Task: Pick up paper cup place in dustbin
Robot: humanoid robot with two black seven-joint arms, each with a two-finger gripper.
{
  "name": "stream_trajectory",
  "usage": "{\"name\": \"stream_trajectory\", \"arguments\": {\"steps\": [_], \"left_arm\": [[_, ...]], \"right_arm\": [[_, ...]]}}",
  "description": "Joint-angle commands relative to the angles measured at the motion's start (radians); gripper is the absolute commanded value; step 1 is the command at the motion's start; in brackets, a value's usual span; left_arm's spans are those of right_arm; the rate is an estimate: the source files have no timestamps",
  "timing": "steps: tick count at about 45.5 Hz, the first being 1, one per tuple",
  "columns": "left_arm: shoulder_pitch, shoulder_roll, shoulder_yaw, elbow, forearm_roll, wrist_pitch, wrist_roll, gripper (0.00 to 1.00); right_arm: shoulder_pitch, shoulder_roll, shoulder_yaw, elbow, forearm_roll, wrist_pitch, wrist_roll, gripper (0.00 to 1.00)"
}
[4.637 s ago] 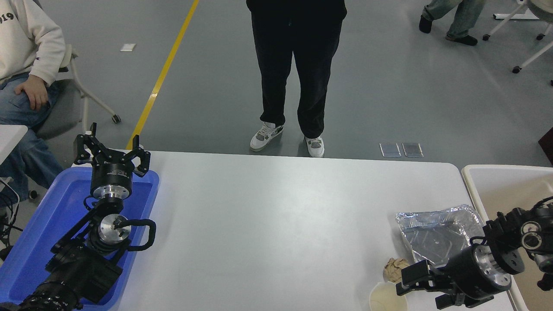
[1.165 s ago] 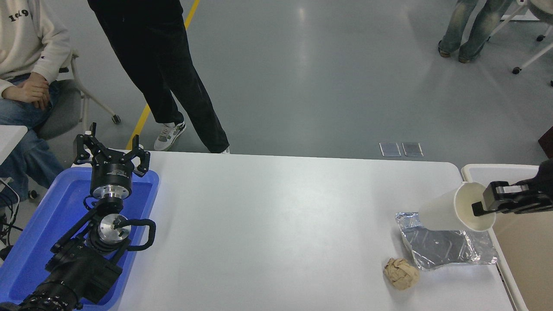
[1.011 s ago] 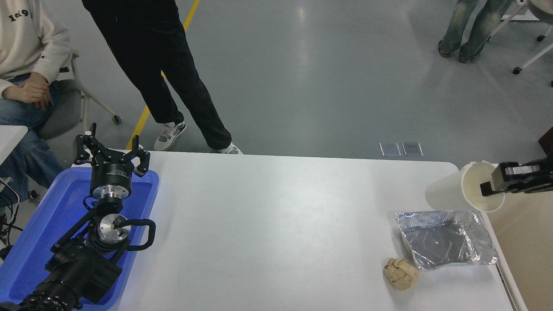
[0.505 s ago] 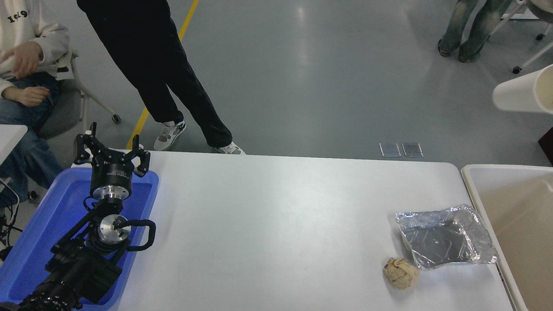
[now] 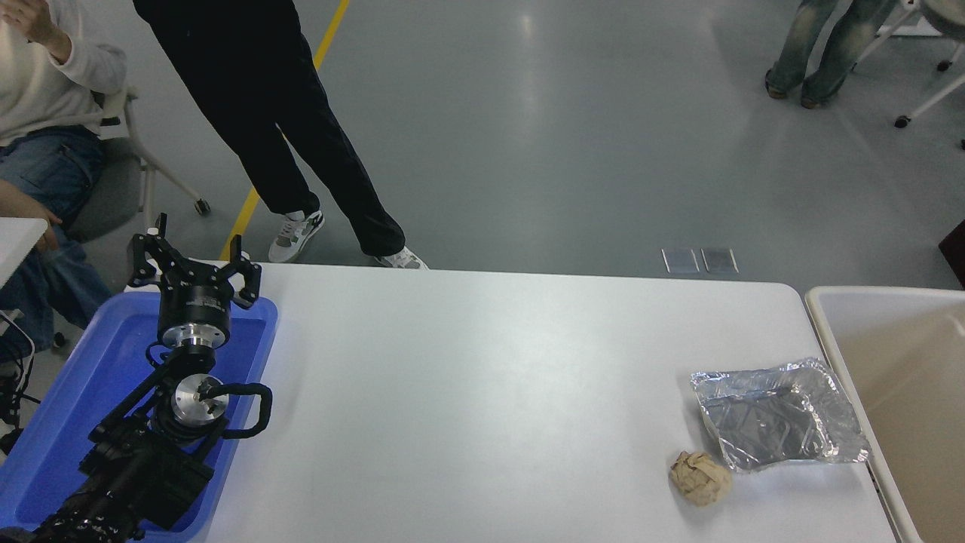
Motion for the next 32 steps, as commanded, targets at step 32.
{"name": "stream_trajectory", "arguments": {"steps": [32], "left_arm": [[0.0,0.0,0.0,0.0,0.0,0.0,0.0,0.99]], "right_arm": [[-1.002,0.504,0.674,-0.865,0.116,0.037,0.011,0.0]]}}
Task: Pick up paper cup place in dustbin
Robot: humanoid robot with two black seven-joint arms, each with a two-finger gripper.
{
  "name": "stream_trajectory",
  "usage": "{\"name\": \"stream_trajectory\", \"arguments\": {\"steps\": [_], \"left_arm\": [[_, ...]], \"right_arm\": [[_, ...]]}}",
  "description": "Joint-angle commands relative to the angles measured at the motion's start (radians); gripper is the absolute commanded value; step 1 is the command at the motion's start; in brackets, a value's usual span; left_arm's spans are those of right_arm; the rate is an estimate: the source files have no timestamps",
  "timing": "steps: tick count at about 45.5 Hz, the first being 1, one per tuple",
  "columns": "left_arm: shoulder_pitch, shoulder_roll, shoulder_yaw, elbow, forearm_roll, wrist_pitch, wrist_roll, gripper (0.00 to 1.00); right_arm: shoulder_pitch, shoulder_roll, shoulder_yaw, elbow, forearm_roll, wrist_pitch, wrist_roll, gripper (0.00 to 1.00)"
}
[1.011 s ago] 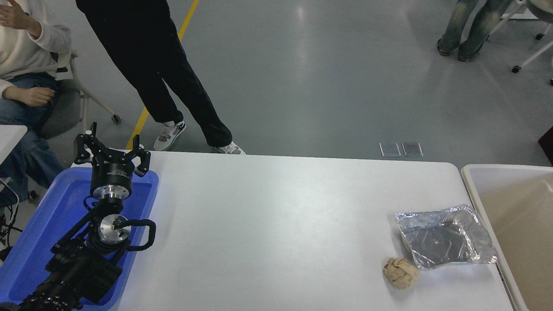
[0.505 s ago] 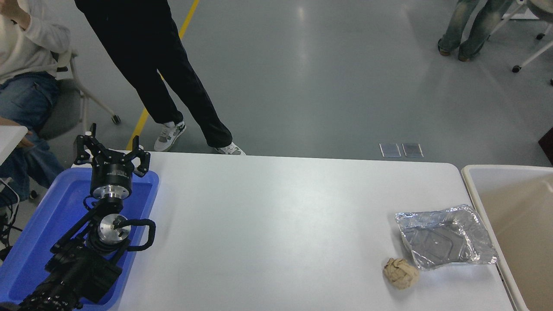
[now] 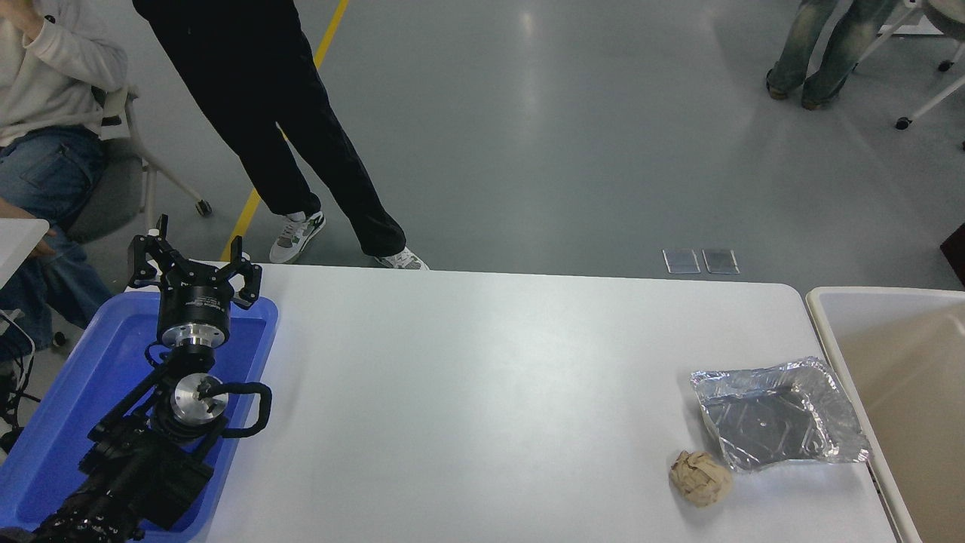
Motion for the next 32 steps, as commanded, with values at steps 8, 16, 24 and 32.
{"name": "stream_trajectory", "arguments": {"steps": [8,16,24,32], "left_arm": [[0.0,0.0,0.0,0.0,0.0,0.0,0.0,0.99],[0.0,0.0,0.0,0.0,0.0,0.0,0.0,0.99],[0.0,0.0,0.0,0.0,0.0,0.0,0.0,0.99],[0.0,0.0,0.0,0.0,0.0,0.0,0.0,0.99]], "right_arm": [[-0.27,0.165,0.182,-0.165,0.005,0.018,0.0,0.0],[-0.344,0.208,0.237,-0.17,0.005,0.018,0.011,0.0],[-0.375,0.219,0.239,-0.17,0.005,0.017,0.031,0.0],[-0.382,0.237,0.239,-0.171,0.005,0.009,0.032,0.16]]}}
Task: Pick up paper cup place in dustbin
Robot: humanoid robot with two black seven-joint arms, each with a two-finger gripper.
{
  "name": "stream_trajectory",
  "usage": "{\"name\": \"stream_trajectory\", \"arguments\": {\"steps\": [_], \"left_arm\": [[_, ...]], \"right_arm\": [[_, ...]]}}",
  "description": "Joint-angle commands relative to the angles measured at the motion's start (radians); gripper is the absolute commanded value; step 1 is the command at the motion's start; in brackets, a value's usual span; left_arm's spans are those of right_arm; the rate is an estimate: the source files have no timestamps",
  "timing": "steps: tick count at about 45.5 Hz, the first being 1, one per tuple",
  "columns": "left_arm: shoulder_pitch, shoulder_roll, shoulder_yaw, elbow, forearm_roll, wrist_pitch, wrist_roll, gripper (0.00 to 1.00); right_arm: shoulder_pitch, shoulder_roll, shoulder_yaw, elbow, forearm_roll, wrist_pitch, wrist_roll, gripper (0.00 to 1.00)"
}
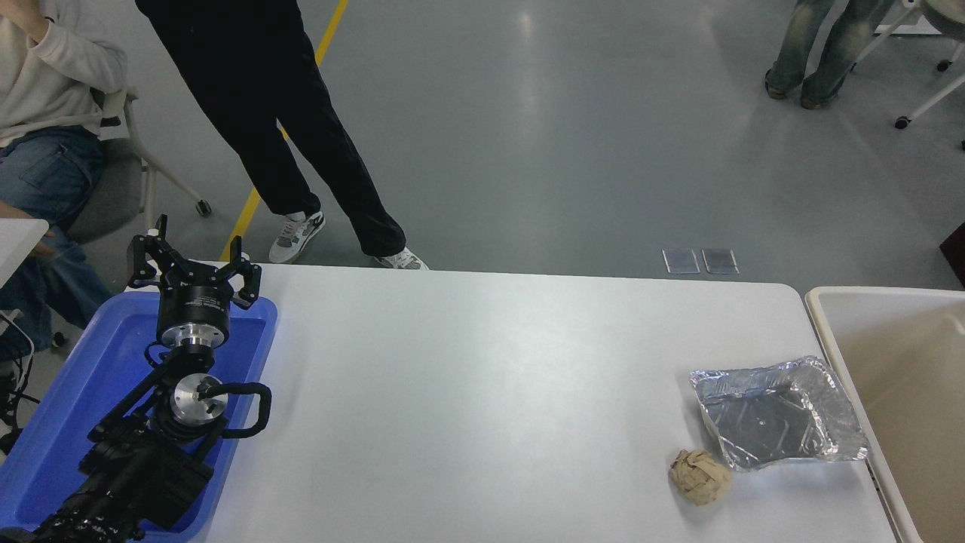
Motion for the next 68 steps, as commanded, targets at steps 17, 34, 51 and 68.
{"name": "stream_trajectory", "arguments": {"steps": [17,34,51,68], "left_arm": [[0.0,0.0,0.0,0.0,0.0,0.0,0.0,0.99],[0.0,0.0,0.0,0.0,0.0,0.0,0.0,0.99],[0.0,0.0,0.0,0.0,0.0,0.0,0.0,0.99],[0.0,0.0,0.0,0.0,0.0,0.0,0.0,0.99]], "right_arm": [[0.02,0.025,0.008,-0.046,-0.001,-0.001,0.02,1.0],[0.164,-0.023,-0.006,-0.043,-0.03,0.108,0.011,1.0],[0.358,-0.225,-0.021,0.132,-0.198,0.225,0.01,1.0],[0.522,-0.469,-0.035,0.638,-0.418,0.208,0.007,1.0]]}}
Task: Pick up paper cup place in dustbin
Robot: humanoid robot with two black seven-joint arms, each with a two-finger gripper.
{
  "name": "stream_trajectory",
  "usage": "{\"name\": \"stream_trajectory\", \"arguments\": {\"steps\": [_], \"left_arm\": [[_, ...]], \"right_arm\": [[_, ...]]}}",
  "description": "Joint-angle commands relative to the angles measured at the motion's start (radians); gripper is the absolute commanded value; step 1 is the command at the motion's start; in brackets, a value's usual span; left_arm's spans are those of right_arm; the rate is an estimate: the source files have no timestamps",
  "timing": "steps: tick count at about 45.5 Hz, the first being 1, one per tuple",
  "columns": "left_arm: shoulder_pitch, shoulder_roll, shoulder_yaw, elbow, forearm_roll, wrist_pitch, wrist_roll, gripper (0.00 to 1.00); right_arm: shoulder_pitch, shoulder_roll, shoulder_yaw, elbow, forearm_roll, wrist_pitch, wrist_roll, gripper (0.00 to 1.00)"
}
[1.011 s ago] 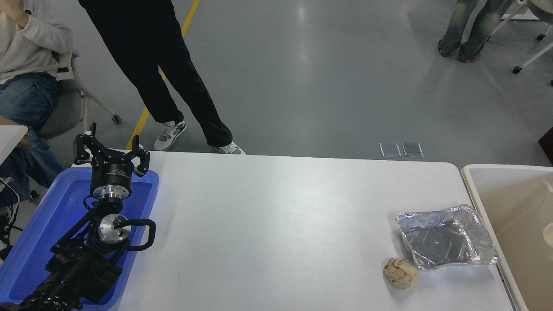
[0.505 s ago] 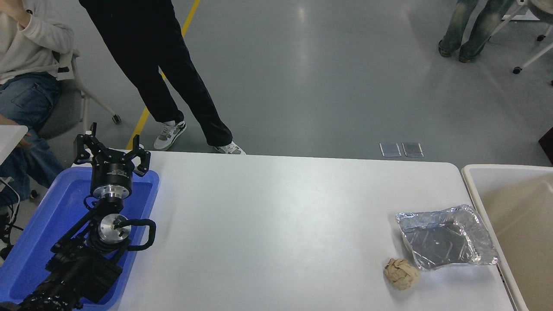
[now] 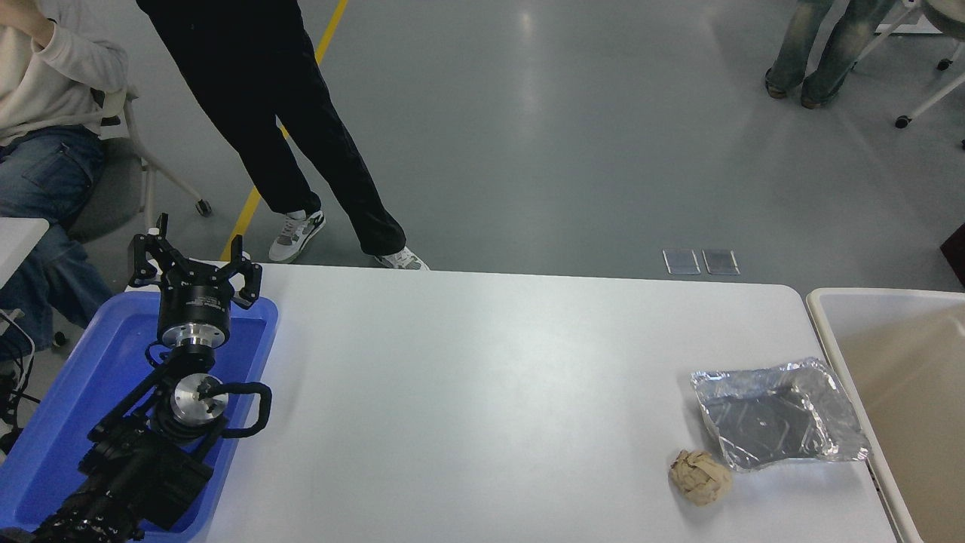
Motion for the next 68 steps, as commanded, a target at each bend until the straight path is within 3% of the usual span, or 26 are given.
{"name": "stream_trajectory", "arguments": {"steps": [1,8,15,20,31,50,68], "left_arm": [[0.0,0.0,0.0,0.0,0.0,0.0,0.0,0.99],[0.0,0.0,0.0,0.0,0.0,0.0,0.0,0.99],[0.0,0.0,0.0,0.0,0.002,0.0,0.002,0.99],[0.0,0.0,0.0,0.0,0.002,0.0,0.0,0.99],[0.0,0.0,0.0,0.0,0.002,0.0,0.002,0.99],[0.0,0.0,0.0,0.0,0.002,0.0,0.002,0.99],[0.0,0.0,0.0,0.0,0.0,0.0,0.0,0.99]], "right_arm": [[0.107,-0.156,-0.007,0.318,-0.152,0.0,-0.002,1.0],[0.21,-0.223,-0.117,0.502,-0.206,-0.031,-0.002,1.0],[0.542,-0.222,-0.516,0.632,-0.192,-0.08,0.001,1.0],[0.788,-0.182,-0.801,0.707,-0.189,-0.088,0.007,1.0],[1.099,-0.032,-1.131,0.848,-0.136,-0.089,0.01,1.0],[1.331,0.215,-1.25,1.143,-0.136,-0.068,0.01,1.0],[1.425,0.43,-1.242,1.24,-0.134,0.078,0.01,1.0]]}}
